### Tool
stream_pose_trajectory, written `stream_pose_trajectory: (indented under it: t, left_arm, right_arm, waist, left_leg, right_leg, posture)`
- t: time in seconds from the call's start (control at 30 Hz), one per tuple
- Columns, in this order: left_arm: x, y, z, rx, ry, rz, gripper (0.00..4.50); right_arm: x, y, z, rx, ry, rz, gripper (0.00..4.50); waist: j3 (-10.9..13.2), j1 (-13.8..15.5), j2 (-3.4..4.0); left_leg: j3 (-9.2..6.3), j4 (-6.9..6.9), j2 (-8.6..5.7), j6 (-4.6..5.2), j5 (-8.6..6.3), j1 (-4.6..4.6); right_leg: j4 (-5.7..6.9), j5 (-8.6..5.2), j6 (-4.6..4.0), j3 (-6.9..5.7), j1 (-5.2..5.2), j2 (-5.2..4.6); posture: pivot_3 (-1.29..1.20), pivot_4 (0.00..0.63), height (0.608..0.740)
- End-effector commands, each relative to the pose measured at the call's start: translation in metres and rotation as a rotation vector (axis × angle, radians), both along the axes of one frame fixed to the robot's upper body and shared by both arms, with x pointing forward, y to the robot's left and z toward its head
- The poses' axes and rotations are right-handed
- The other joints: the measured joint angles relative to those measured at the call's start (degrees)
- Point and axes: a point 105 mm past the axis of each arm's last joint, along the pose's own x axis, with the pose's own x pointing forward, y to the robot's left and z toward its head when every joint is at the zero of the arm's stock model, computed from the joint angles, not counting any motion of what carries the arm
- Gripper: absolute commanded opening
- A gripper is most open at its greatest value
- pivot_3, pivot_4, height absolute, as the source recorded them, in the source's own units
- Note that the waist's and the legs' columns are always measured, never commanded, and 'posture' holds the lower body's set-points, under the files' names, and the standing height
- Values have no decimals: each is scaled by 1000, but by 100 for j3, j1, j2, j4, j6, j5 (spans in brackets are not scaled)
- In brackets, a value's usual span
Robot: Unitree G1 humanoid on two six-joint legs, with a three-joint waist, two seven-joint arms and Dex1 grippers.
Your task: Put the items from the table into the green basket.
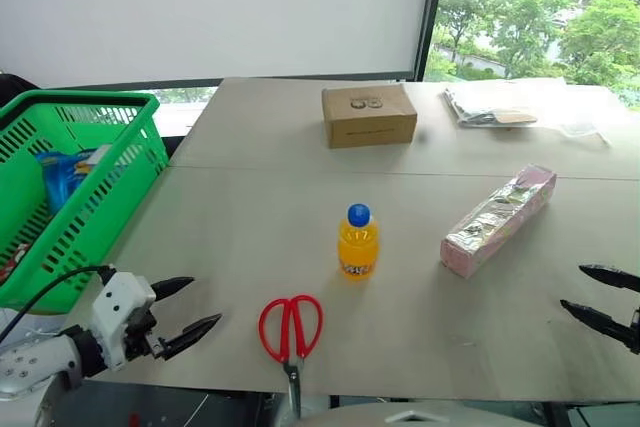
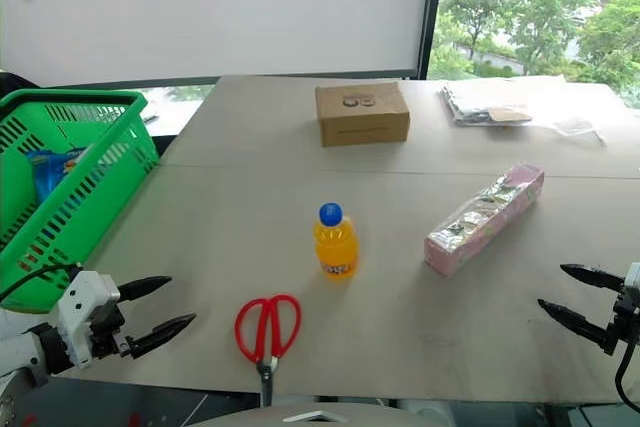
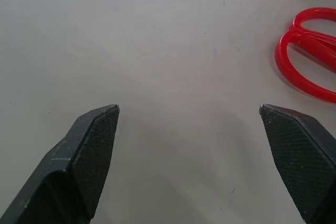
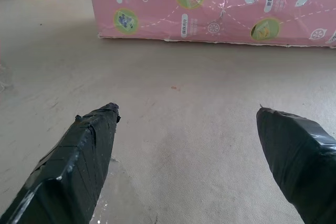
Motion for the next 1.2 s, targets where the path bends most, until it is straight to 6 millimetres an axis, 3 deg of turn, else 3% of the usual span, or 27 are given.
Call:
stream_pose_trajectory:
  t: [0.03, 0.2, 0.5, 0.67, 0.8, 1.03, 1.2]
  left_arm:
    - [3, 0, 4, 3, -4, -39, 4439]
    - [3, -5, 6, -57, 10, -63, 4439]
    - [-2, -6, 5, -72, 29, -79, 4439]
    - [0, -20, 7, -90, 24, -126, 4439]
    - [5, -37, 9, -85, -2, -157, 4439]
    - [15, -50, -1, -35, 14, -149, 4439]
    - [20, -58, -8, -17, 19, -161, 4439]
  right_arm:
    - [3, 4, 17, -8, -64, 23, 4500]
    - [2, 14, 19, 28, -65, 43, 4500]
    - [-1, 15, 20, 42, -60, 61, 4500]
    - [-5, 30, 22, 20, -53, 178, 4500]
    - [-25, 67, 32, 53, -24, 431, 4500]
    - [-28, 130, 68, 183, -89, 627, 4500]
    - [-46, 167, 81, 258, -78, 759, 4500]
  waist:
    - [-1, 2, 0]
    - [-2, -7, 3]
    - [0, -9, -1]
    - [-2, -9, 2]
    - [-4, -5, 4]
    - [-6, -30, 0]
    - [-9, -10, -19]
  left_leg:
    - [0, 1, 0, 0, 0, 1]
    - [0, 1, 3, 0, 0, 3]
    - [9, 0, 3, 4, -2, 1]
    - [9, 1, 4, 4, -2, 2]
    - [5, 0, 4, 4, -2, 0]
    - [6, 1, 6, 4, -2, 4]
    - [2, 3, 6, 4, -2, 0]
  right_leg:
    - [0, 0, 0, 1, 1, 0]
    - [4, 0, 1, -2, -2, 2]
    - [1, 0, 1, 4, -2, 0]
    - [2, 0, 1, 4, -2, 0]
    - [2, 0, 2, 1, -2, 1]
    - [5, 1, 4, 4, 0, 6]
    - [1, 1, 4, -1, 0, 7]
  posture:
    - [25, 11, 724]
    - [26, 13, 724]
    - [34, 12, 724]
    - [27, 9, 724]
    - [20, 7, 724]
    - [-1, 10, 724]
    - [-8, 12, 724]
